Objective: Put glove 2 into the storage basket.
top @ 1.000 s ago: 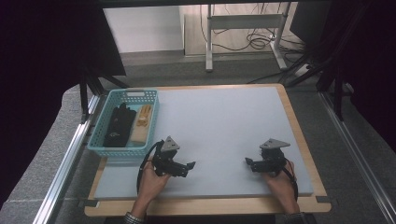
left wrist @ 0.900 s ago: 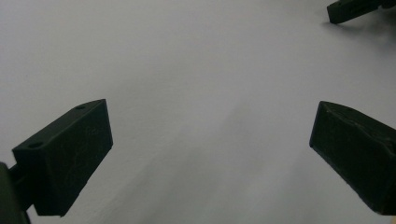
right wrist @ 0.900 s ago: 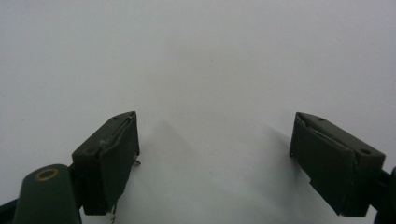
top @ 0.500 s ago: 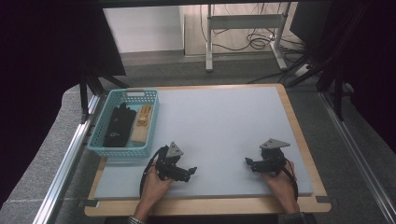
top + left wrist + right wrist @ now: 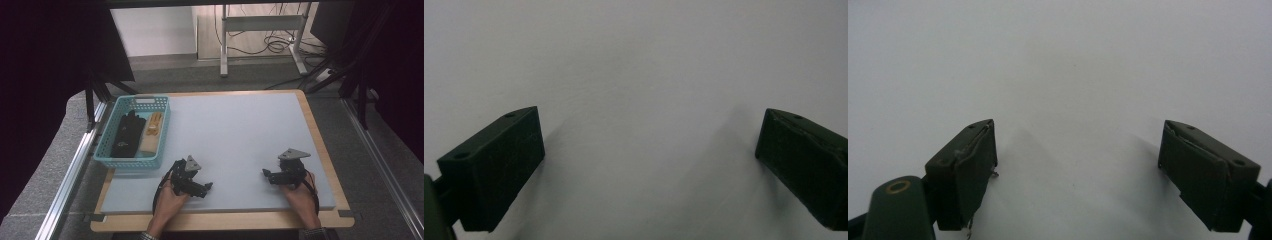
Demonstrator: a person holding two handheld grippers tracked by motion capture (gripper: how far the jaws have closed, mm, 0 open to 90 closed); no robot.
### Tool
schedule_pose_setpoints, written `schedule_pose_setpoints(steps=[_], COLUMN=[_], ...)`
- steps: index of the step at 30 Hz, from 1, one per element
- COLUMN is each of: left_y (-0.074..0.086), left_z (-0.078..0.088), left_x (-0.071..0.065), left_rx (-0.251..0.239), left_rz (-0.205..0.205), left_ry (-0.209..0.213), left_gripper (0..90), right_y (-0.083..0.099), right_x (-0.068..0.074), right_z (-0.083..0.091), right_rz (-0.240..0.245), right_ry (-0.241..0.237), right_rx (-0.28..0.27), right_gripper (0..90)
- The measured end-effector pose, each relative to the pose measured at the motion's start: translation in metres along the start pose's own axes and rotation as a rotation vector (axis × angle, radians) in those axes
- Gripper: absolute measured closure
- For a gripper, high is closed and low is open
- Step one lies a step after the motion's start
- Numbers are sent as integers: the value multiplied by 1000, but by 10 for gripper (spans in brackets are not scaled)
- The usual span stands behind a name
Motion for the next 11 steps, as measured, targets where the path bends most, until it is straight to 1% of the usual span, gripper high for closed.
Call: schedule_pose_setpoints(steps=[2,4,11], left_y=[0,0,0], left_z=[-1,-1,-1], left_x=[1,1,1], left_rx=[7,7,12], left_rz=[16,8,10], left_ry=[10,8,8], left_gripper=[0,0,0], right_y=[0,0,0], right_x=[0,0,0], right_z=[0,0,0], right_rz=[0,0,-4], right_ry=[0,0,-2], right_rx=[0,0,-1], right_gripper=[154,154,154])
Point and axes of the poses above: each handheld gripper's, and its own axes: z roughly backward along the jaws, y roughly out of its underside, x roughly to its left, the point moved 5 cm from there along -z, roughly forward along the jaws, and after that the axes turned 14 degrees about -y, right-handed, at the moved point
